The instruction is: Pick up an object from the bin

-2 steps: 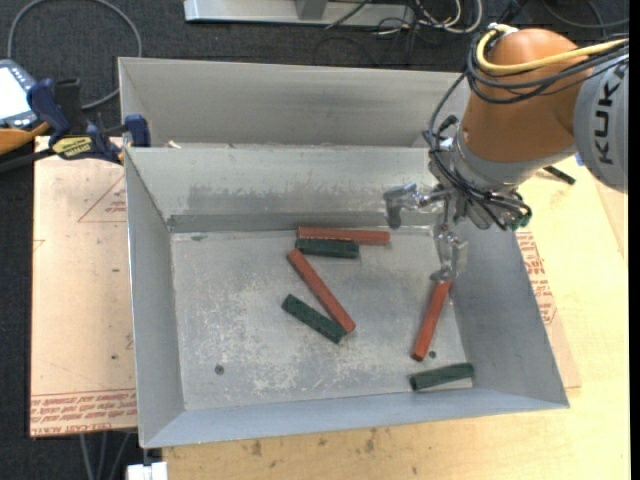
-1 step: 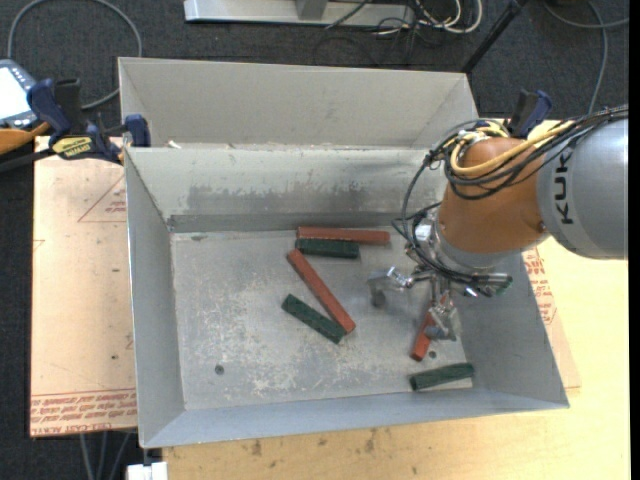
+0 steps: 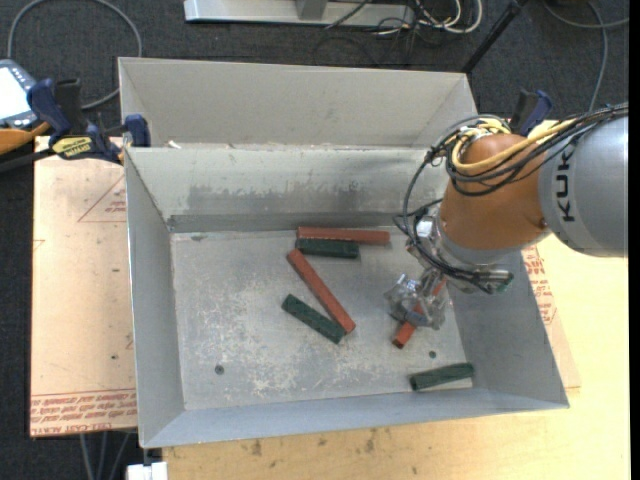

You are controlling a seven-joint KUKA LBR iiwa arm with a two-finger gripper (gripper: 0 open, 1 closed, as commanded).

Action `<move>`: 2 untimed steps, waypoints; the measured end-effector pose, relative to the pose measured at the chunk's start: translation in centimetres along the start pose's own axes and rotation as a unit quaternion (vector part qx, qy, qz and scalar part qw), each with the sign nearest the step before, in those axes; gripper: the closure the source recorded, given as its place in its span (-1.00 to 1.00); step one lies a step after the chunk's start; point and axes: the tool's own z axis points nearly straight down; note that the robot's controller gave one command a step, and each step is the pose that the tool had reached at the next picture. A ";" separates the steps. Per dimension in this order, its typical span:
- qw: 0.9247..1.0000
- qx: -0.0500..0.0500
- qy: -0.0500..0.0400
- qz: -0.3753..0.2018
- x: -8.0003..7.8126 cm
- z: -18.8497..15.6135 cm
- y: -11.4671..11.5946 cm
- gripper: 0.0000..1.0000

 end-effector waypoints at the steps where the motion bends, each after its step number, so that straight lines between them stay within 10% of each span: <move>1: 1.000 0.003 -0.004 0.002 -1.3 -10.7 1.9 1.00; 2: 1.000 0.000 -0.001 0.003 -1.2 -10.2 2.0 -1.00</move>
Offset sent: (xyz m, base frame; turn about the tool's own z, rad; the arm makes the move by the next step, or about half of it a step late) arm -0.0078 0.0213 0.1025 0.0044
